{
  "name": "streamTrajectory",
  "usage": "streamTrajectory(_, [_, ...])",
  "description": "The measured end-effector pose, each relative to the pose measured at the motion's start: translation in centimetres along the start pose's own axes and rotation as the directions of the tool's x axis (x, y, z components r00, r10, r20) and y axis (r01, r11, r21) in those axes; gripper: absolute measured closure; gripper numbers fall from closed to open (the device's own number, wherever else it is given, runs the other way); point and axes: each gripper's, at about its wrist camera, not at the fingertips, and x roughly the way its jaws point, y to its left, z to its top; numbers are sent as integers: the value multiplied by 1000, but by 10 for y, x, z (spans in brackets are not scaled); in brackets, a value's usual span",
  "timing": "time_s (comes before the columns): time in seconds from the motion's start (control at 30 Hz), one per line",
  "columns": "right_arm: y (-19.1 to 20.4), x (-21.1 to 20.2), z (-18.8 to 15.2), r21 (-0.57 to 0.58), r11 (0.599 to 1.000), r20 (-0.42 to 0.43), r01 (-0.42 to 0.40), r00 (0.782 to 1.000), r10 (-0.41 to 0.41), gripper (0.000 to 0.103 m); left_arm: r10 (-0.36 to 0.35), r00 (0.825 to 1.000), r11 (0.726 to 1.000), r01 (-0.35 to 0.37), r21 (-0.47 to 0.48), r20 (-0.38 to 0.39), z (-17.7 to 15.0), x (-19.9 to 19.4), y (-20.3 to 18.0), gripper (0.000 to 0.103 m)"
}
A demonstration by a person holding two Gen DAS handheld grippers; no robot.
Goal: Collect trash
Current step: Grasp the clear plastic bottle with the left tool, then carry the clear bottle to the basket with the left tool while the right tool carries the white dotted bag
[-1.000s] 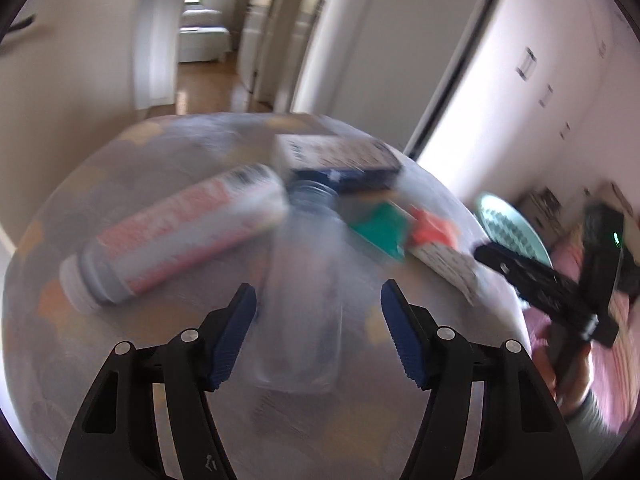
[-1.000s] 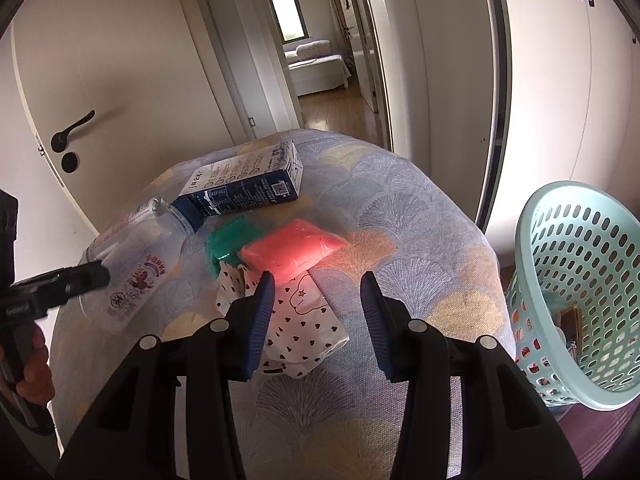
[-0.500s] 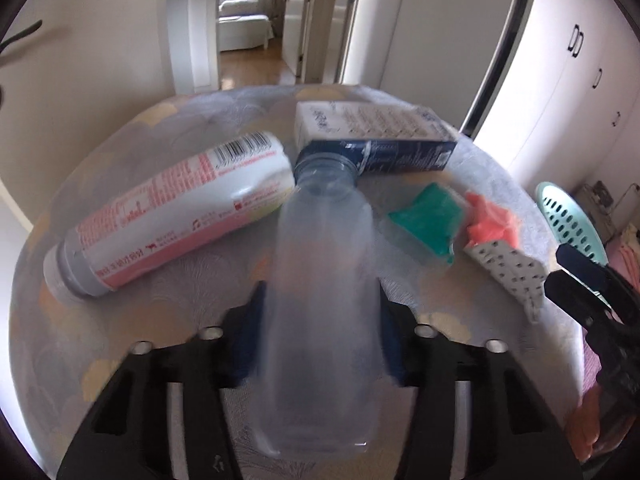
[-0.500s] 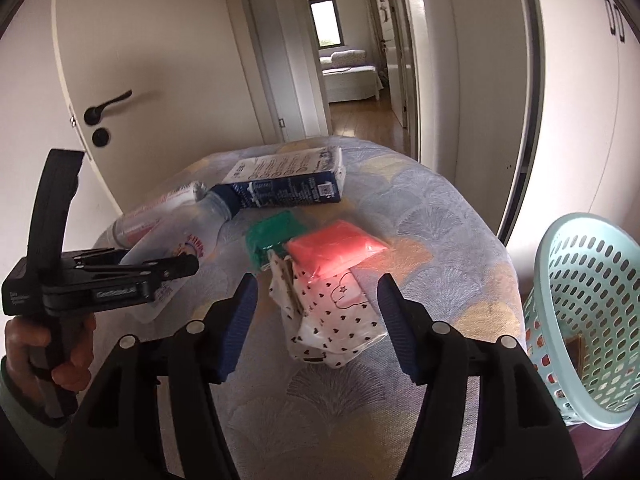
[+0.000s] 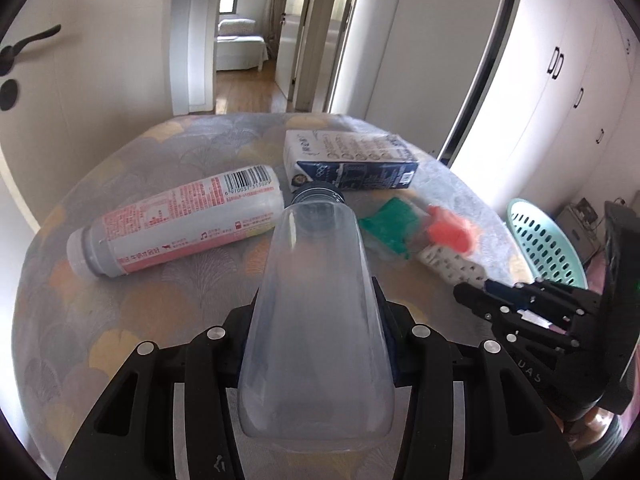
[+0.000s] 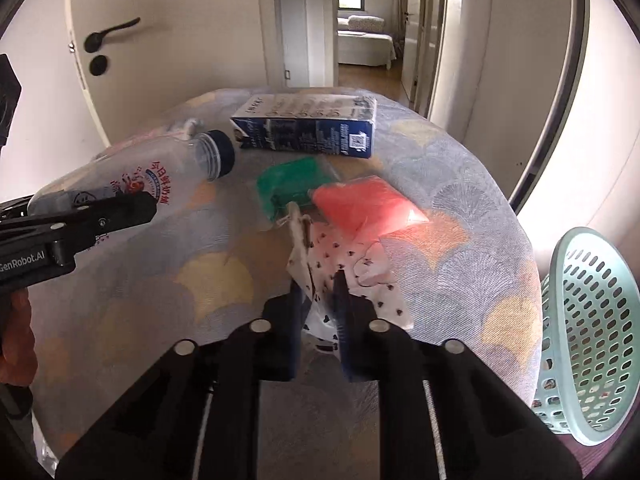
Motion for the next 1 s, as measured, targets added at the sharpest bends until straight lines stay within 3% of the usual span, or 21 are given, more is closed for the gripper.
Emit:
streamTrajectory(0.17, [0, -28, -6, 52, 989, 33, -139, 990, 137, 96, -25, 999, 1000, 25, 3, 37, 1, -19, -7, 59])
streamTrajectory(0.3, [2, -61, -3, 36, 982, 92, -185, 979, 181, 96, -40, 997, 999, 39, 15, 71, 5, -35, -16, 59])
streamTrajectory(0.47, [4, -99, 7, 2, 994, 181, -111, 977, 108, 96, -81, 990, 996, 77, 40, 119, 12, -53, -34, 59])
streamTrajectory(0.63, [-14, -131, 4, 47, 998, 250, -52, 967, 39, 96, -129, 979, 989, 116, 87, 155, 21, -64, -64, 59])
streamTrajectory(0.83, [-60, -165, -1, 145, 988, 298, 54, 950, -95, 96, -203, 966, 970, 176, 169, 161, 30, -60, -116, 59])
streamTrajectory(1.0, [-109, -184, -9, 261, 963, 303, 64, 942, -145, 96, -266, 953, 944, 227, 241, 142, 37, -44, -164, 59])
